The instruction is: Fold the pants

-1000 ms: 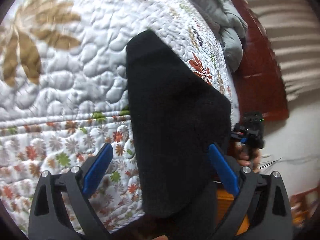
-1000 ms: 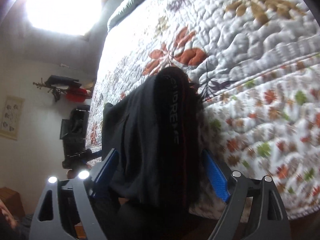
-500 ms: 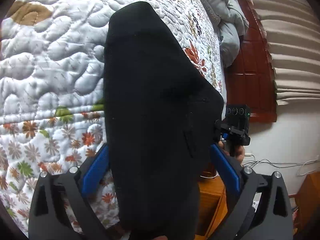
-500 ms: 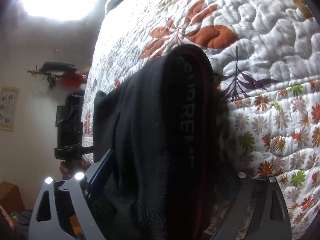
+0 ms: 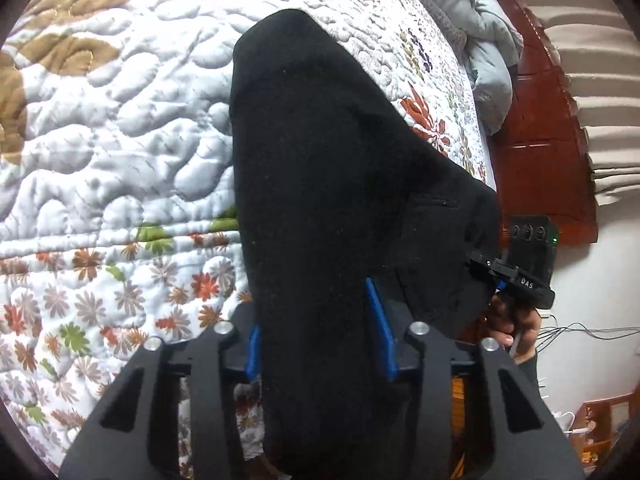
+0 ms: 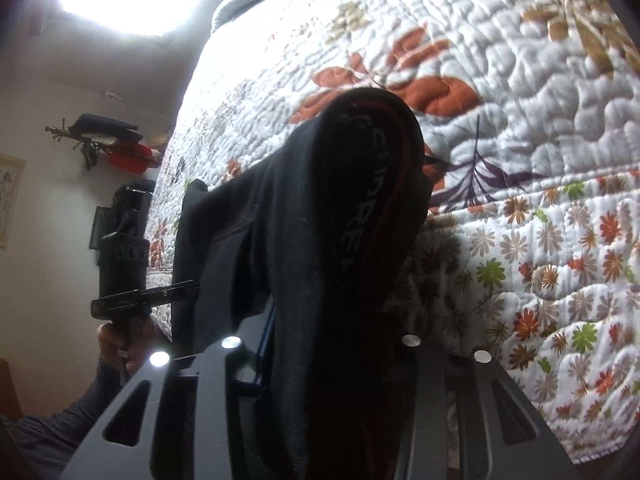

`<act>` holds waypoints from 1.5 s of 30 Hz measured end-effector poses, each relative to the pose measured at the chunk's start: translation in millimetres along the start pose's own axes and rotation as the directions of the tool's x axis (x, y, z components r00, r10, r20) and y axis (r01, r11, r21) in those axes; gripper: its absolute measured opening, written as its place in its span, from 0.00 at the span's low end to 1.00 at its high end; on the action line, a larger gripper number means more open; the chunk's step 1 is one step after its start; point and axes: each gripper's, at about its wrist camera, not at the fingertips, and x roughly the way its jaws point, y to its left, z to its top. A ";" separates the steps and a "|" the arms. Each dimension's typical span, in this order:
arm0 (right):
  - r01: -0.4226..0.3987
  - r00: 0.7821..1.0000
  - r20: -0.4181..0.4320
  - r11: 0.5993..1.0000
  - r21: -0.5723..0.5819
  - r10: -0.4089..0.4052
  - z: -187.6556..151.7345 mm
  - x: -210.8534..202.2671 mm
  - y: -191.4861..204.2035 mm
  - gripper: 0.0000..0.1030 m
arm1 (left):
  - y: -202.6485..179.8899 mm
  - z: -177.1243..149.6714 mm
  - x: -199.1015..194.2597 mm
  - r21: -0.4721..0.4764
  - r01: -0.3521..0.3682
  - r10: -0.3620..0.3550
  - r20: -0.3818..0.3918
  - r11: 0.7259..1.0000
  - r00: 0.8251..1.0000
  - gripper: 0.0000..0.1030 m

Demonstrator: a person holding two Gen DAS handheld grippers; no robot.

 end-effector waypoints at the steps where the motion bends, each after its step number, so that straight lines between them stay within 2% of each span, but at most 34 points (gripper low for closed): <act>1: 0.002 1.000 0.009 1.000 -0.007 -0.002 -0.5 -3.5 4.7 0.33 | -1.8 0.4 -1.5 0.002 0.000 0.000 0.004 1.000 1.000 0.34; 4: 0.006 1.000 0.027 1.000 -0.030 -0.005 -1.7 -11.0 19.9 0.31 | -8.6 1.0 -9.1 0.012 0.007 -0.007 0.017 1.000 1.000 0.29; 10: 0.014 0.999 0.037 0.997 -0.081 -0.011 0.5 -16.8 50.0 0.30 | -12.3 4.1 -32.5 0.037 -0.002 0.001 0.042 0.999 0.999 0.28; 17: -0.007 0.999 0.044 0.986 -0.164 0.015 25.1 -2.0 104.2 0.30 | 1.5 12.2 -85.1 0.047 -0.024 0.019 0.117 0.999 0.993 0.28; 24: -0.037 0.999 0.023 0.968 -0.249 0.045 76.2 48.9 173.1 0.30 | 36.3 41.3 -155.8 0.023 -0.084 0.077 0.211 0.996 0.974 0.28; 31: -0.058 0.998 -0.011 0.947 -0.317 0.057 143.7 119.2 239.6 0.30 | 90.3 92.8 -218.4 -0.030 -0.135 0.138 0.280 0.990 0.950 0.28; 35: -0.050 0.998 -0.048 0.942 -0.332 0.036 176.6 171.1 270.1 0.30 | 139.3 125.8 -239.1 -0.085 -0.140 0.158 0.266 0.986 0.951 0.28; 39: -0.049 0.996 -0.081 0.945 -0.323 0.024 191.0 215.3 284.7 0.30 | 185.4 154.8 -248.1 -0.134 -0.145 0.173 0.231 0.980 0.957 0.28; 43: -0.035 0.993 -0.114 0.956 -0.290 0.002 200.7 247.6 276.3 0.30 | 219.1 167.8 -247.3 -0.167 -0.129 0.162 0.200 0.977 0.966 0.28; 45: -0.044 0.992 -0.127 0.967 -0.250 0.012 205.7 257.1 257.2 0.30 | 232.1 168.2 -247.4 -0.170 -0.109 0.141 0.190 0.980 0.972 0.29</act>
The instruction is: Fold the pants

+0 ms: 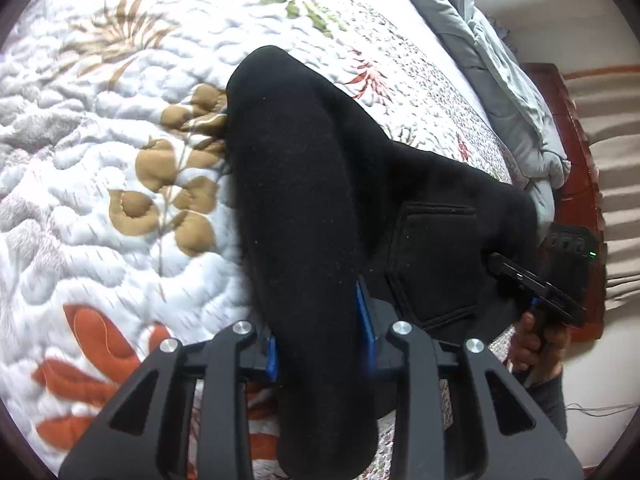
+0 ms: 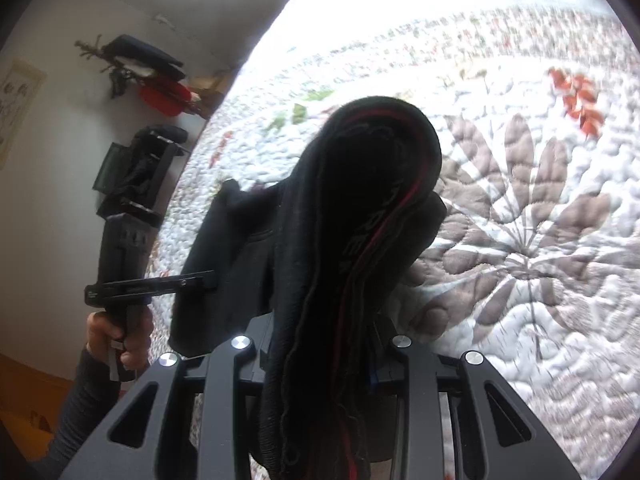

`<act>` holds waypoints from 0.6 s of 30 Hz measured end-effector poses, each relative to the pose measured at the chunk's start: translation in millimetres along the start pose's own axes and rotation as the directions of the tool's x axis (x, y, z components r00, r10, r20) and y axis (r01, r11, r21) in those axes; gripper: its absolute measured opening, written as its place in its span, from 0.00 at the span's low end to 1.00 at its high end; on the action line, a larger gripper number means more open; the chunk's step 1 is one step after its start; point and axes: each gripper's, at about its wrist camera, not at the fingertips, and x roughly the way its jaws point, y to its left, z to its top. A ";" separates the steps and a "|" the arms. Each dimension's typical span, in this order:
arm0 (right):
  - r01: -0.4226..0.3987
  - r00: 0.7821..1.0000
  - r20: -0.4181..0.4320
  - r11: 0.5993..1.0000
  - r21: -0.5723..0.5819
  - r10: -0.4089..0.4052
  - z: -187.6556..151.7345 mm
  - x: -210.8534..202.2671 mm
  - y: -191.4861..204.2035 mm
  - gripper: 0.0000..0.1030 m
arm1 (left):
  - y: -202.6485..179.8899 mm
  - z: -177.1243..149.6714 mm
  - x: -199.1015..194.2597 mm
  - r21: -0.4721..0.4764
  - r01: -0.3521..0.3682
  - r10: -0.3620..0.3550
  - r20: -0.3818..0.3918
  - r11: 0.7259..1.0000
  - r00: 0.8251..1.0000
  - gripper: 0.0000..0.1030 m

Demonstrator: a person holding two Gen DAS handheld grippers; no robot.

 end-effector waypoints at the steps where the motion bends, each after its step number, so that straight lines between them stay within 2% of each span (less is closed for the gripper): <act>1: -0.008 1.000 -0.004 1.000 0.013 0.008 -0.4 2.5 -7.7 0.31 | 1.8 -0.6 1.5 0.005 0.009 -0.009 -0.003 1.000 1.000 0.31; 5: -0.041 0.999 -0.016 0.997 0.061 0.042 -8.4 9.0 -32.0 0.36 | 0.5 -7.3 12.1 0.008 0.029 -0.029 0.001 1.000 1.000 0.38; 8: -0.024 1.000 -0.014 0.997 0.077 0.025 -11.0 3.9 -36.2 0.55 | 0.2 -12.9 7.5 0.000 0.040 -0.040 0.034 0.999 0.999 0.45; 10: -0.006 1.000 0.028 0.997 0.076 0.004 -10.5 -17.0 -35.5 0.55 | -0.9 -16.8 -7.1 0.002 -0.005 0.005 0.085 1.000 0.996 0.57; 12: 0.051 0.993 0.104 0.997 0.059 -0.057 -4.5 -40.4 -30.4 0.54 | -9.6 -20.5 -32.8 0.012 -0.104 0.100 0.179 0.995 0.979 0.67; 14: 0.087 0.972 0.216 0.996 0.029 -0.091 2.6 -73.0 -15.7 0.44 | -20.4 -21.6 -56.2 0.023 -0.156 0.145 0.268 0.987 0.952 0.69; 16: 0.063 0.961 0.271 0.998 -0.007 -0.058 8.1 -87.8 1.7 0.41 | -30.9 -20.4 -70.6 0.040 -0.153 0.131 0.332 0.987 0.934 0.70; 18: 0.036 0.962 0.271 0.998 -0.052 -0.021 14.8 -84.7 22.0 0.38 | -45.6 -17.4 -76.0 0.075 -0.115 0.077 0.392 0.991 0.917 0.72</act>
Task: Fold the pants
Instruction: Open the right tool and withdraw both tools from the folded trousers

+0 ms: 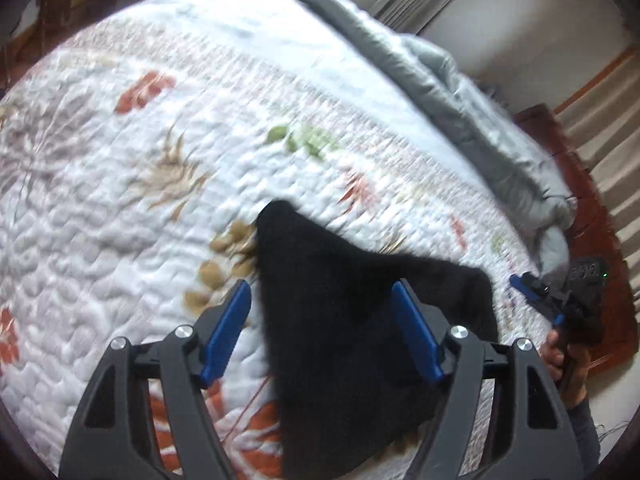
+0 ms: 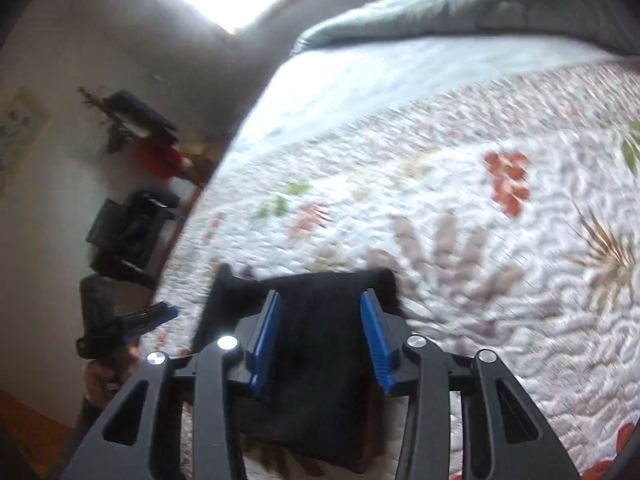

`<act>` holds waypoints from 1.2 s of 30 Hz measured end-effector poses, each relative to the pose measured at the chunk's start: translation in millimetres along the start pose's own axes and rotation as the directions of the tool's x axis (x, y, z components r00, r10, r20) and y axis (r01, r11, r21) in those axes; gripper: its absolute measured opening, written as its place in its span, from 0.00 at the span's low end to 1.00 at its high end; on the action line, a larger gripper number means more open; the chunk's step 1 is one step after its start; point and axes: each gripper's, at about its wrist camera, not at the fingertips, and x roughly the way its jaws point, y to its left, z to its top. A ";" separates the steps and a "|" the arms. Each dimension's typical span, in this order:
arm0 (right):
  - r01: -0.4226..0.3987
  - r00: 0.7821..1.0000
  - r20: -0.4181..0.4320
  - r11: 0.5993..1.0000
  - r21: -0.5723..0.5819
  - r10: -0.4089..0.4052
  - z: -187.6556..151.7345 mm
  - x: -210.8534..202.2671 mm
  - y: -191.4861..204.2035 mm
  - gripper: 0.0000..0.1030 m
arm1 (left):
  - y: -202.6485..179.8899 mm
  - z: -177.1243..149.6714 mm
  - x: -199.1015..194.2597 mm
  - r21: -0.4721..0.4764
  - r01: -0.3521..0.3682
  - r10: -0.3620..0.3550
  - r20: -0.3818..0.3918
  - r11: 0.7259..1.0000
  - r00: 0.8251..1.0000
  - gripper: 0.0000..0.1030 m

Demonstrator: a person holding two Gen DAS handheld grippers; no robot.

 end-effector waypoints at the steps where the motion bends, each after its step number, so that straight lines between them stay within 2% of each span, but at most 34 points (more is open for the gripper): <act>1: -0.010 1.000 -0.012 1.000 -0.006 0.010 1.7 7.6 6.4 0.38 | -4.9 1.7 0.5 0.012 0.028 -0.028 0.019 1.000 0.999 0.72; 2: -0.022 0.999 -0.044 1.000 0.003 0.022 2.3 21.5 9.7 0.37 | -12.1 3.9 5.4 0.027 0.063 -0.063 0.030 0.998 0.998 0.72; 4: 0.015 0.997 -0.081 1.000 0.017 -0.013 1.4 45.6 5.9 0.37 | -25.8 7.0 25.7 0.028 0.119 -0.119 0.000 0.993 0.993 0.72; 6: 0.054 0.993 -0.108 0.996 0.069 -0.046 -2.4 65.9 -13.0 0.30 | -26.0 6.0 51.3 -0.009 0.128 -0.128 -0.045 0.992 0.991 0.69; 8: 0.089 0.990 -0.123 0.989 0.118 -0.075 -7.3 77.4 -36.1 0.05 | -20.9 3.6 71.2 -0.045 0.090 -0.093 -0.071 0.995 0.993 0.67; 9: 0.089 0.989 -0.127 0.986 0.139 -0.072 -11.4 78.8 -49.7 0.00 | -12.8 4.4 77.4 -0.064 0.087 -0.092 -0.080 0.994 0.993 0.65; 11: 0.060 0.991 -0.132 0.985 0.165 -0.038 -15.8 81.0 -67.0 0.00 | 2.7 2.8 87.9 -0.110 0.100 -0.111 -0.104 0.989 0.988 0.62; 14: 0.027 0.993 -0.117 0.989 0.146 -0.010 -15.6 70.4 -60.0 0.02 | 5.0 2.6 87.0 -0.106 0.107 -0.118 -0.102 0.989 0.988 0.62; 15: 0.013 0.995 -0.099 0.991 0.132 0.001 -14.5 61.8 -52.4 0.05 | 2.5 3.2 80.8 -0.105 0.106 -0.116 -0.094 0.989 0.989 0.64; 17: -0.008 0.998 -0.065 0.996 0.092 0.014 -14.8 40.7 -35.5 0.17 | -4.7 0.2 59.1 -0.096 0.094 -0.099 -0.055 0.991 0.994 0.73; 20: -0.056 0.998 -0.038 0.998 0.029 0.057 -29.7 12.9 -8.7 0.18 | -24.5 -17.0 10.6 -0.006 0.087 -0.086 0.033 0.996 0.996 0.77; 22: -0.090 0.995 -0.039 0.996 0.012 0.090 -46.1 1.4 2.1 0.18 | -36.5 -35.3 -13.3 0.055 0.076 -0.079 0.062 0.996 0.995 0.77; 23: -0.090 0.995 -0.041 0.996 0.005 0.090 -58.7 -3.2 4.6 0.18 | -41.9 -49.1 -24.5 0.081 0.095 -0.101 0.067 0.992 0.993 0.77; 26: -0.075 0.994 -0.072 0.997 0.034 0.077 -88.4 2.2 -6.5 0.18 | -49.7 -88.7 -26.3 0.108 0.144 -0.146 0.011 0.984 0.989 0.76; 27: -0.060 0.995 -0.082 0.997 0.049 0.064 -96.1 6.3 -13.7 0.16 | -50.3 -97.3 -20.7 0.112 0.140 -0.140 -0.008 0.984 0.990 0.73; 29: -0.026 0.994 -0.103 0.996 0.086 0.035 -106.4 16.7 -31.7 0.03 | -46.3 -114.8 -1.2 0.099 0.129 -0.123 -0.065 0.987 0.990 0.69; 30: -0.008 0.994 -0.107 0.996 0.086 0.017 -108.8 19.2 -39.5 0.00 | -42.4 -121.8 9.7 0.090 0.126 -0.118 -0.091 0.988 0.989 0.68; 32: -0.020 0.994 -0.100 0.992 0.126 0.033 -109.6 19.6 -51.7 0.00 | -36.0 -129.2 23.5 0.083 0.111 -0.101 -0.107 0.990 0.989 0.67; 33: -0.029 0.994 -0.096 0.988 0.150 0.043 -110.1 17.4 -54.6 0.00 | -33.4 -128.6 26.1 0.071 0.117 -0.109 -0.105 0.991 0.988 0.67; 35: -0.003 0.997 -0.079 0.990 0.144 0.014 -111.5 6.4 -49.7 0.02 | -29.0 -125.7 20.5 0.025 0.150 -0.147 -0.094 0.988 0.985 0.67; 36: -0.008 0.997 -0.072 0.989 0.149 0.019 -113.2 1.0 -47.3 0.04 | -27.9 -124.1 15.2 0.006 0.161 -0.160 -0.087 0.987 0.983 0.71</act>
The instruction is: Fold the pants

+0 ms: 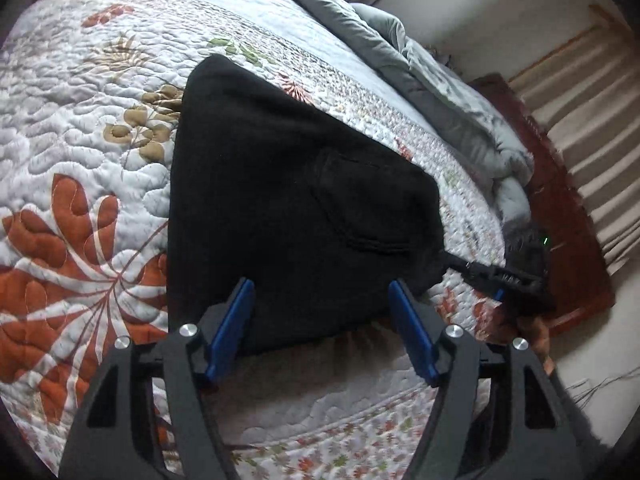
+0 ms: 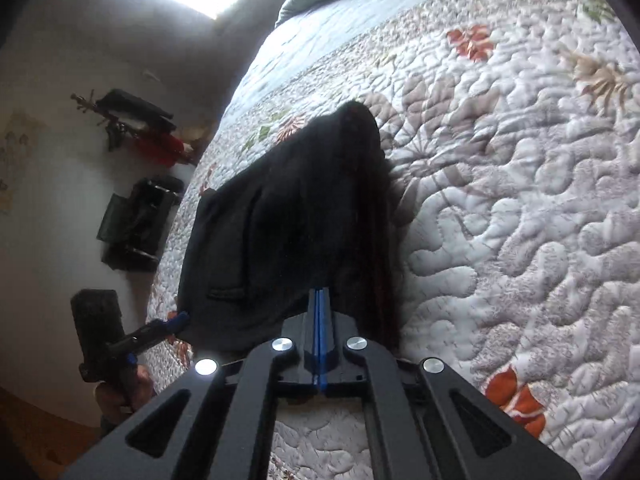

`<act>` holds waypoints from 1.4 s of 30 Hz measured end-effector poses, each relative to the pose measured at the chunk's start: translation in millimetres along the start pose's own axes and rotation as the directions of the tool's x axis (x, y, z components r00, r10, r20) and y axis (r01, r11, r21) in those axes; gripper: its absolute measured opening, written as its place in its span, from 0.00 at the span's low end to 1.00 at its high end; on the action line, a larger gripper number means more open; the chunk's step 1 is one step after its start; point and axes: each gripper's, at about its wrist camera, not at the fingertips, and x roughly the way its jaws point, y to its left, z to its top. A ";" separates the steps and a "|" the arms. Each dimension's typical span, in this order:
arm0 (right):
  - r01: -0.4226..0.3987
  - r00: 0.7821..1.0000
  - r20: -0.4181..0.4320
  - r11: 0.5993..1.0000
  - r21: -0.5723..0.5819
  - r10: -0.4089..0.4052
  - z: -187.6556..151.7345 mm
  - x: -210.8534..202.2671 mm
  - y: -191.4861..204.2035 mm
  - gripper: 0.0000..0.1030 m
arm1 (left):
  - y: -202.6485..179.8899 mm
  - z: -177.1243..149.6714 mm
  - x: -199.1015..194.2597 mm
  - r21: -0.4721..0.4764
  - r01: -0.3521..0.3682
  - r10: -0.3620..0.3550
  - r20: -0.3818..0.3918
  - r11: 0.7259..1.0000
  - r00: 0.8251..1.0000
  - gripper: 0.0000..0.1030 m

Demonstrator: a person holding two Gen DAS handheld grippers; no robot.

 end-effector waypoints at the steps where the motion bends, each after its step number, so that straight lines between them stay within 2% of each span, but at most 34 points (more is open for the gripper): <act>1: -0.011 1.000 0.007 1.000 0.003 0.011 -4.1 -7.8 3.3 0.12 | -2.5 -1.5 -9.2 -0.013 0.007 -0.007 0.012 1.000 1.000 0.79; 2: -0.013 1.000 0.028 1.000 0.000 0.013 -12.6 -21.4 10.3 0.25 | -7.0 -4.4 -17.4 -0.011 0.002 -0.001 0.024 1.000 1.000 0.83; 3: -0.014 0.999 0.048 1.000 -0.012 0.015 -21.2 -32.8 17.1 0.29 | -14.4 -10.2 -28.6 0.001 -0.007 0.007 0.041 1.000 0.999 0.90; 5: -0.010 0.996 0.086 0.998 -0.055 0.014 -41.7 -54.6 33.7 0.34 | -31.1 -27.4 -51.0 0.044 -0.031 0.027 0.078 0.999 0.997 0.93; 6: 0.014 0.995 0.104 0.998 -0.069 -0.007 -53.2 -65.5 42.4 0.40 | -41.3 -39.2 -62.4 0.072 -0.053 0.046 0.096 0.996 0.994 0.96; 8: 0.060 0.986 0.163 0.994 -0.090 -0.045 -88.1 -90.7 59.8 0.60 | -60.5 -61.5 -82.1 0.116 -0.135 0.118 0.143 0.984 0.983 0.97; 10: 0.094 0.978 0.194 0.991 -0.093 -0.075 -114.7 -105.9 72.6 0.68 | -80.3 -86.5 -99.8 0.157 -0.241 0.209 0.195 0.958 0.958 0.97; 11: 0.116 0.973 0.209 0.989 -0.093 -0.094 -130.5 -112.9 79.1 0.70 | -90.5 -103.0 -109.8 0.176 -0.301 0.260 0.224 0.937 0.939 0.97; 14: 0.199 0.952 0.253 0.976 -0.092 -0.170 -174.8 -129.8 93.9 0.82 | -115.4 -143.6 -135.3 0.206 -0.412 0.345 0.297 0.888 0.890 0.97; 15: 0.224 0.946 0.260 0.970 -0.096 -0.192 -184.0 -132.4 99.2 0.84 | -118.8 -154.2 -142.3 0.210 -0.429 0.356 0.310 0.879 0.882 0.97; 16: 0.263 0.934 0.275 0.960 -0.098 -0.228 -199.4 -137.3 105.2 0.87 | -124.4 -164.8 -148.2 0.216 -0.451 0.373 0.321 0.866 0.870 0.97; 18: 0.347 0.900 0.308 0.935 -0.073 -0.310 -218.0 -143.4 113.1 0.93 | -137.4 -188.6 -161.6 0.215 -0.514 0.427 0.347 0.831 0.835 0.97; 19: 0.380 0.883 0.322 0.923 -0.062 -0.342 -225.6 -147.1 117.8 0.97 | -140.6 -195.9 -167.9 0.210 -0.522 0.434 0.352 0.827 0.829 0.97; 21: 0.435 0.854 0.343 0.899 -0.056 -0.391 -243.2 -154.1 130.1 0.96 | -148.8 -215.2 -180.1 0.200 -0.523 0.437 0.354 0.828 0.827 0.97; 26: 0.503 0.819 0.391 0.854 -0.135 -0.421 -278.0 -175.4 169.5 0.96 | -162.1 -248.3 -209.5 0.135 -0.498 0.427 0.358 0.856 0.831 0.97; 28: 0.532 0.796 0.427 0.833 -0.156 -0.429 -292.3 -186.9 188.2 0.96 | -170.5 -259.6 -218.5 0.127 -0.491 0.419 0.369 0.862 0.830 0.97; 31: 0.574 0.754 0.491 0.802 -0.167 -0.437 -314.1 -207.4 216.0 0.96 | -187.3 -274.7 -232.8 0.129 -0.499 0.415 0.402 0.857 0.816 0.97; 34: 0.595 0.723 0.542 0.785 -0.175 -0.428 -329.0 -223.4 234.6 0.96 | -205.0 -290.0 -245.3 0.152 -0.530 0.422 0.443 0.834 0.791 0.97; 35: 0.612 0.707 0.560 0.771 -0.177 -0.432 -334.2 -229.4 242.7 0.96 | -209.7 -294.6 -250.1 0.152 -0.535 0.422 0.454 0.831 0.785 0.97; 40: 0.635 0.671 0.608 0.752 -0.177 -0.424 -348.1 -247.0 263.9 0.96 | -224.7 -309.9 -265.1 0.154 -0.535 0.409 0.483 0.830 0.774 0.97; 42: 0.639 0.666 0.618 0.747 -0.182 -0.419 -350.3 -250.2 268.3 0.96 | -229.4 -313.6 -269.4 0.152 -0.542 0.411 0.494 0.827 0.766 0.97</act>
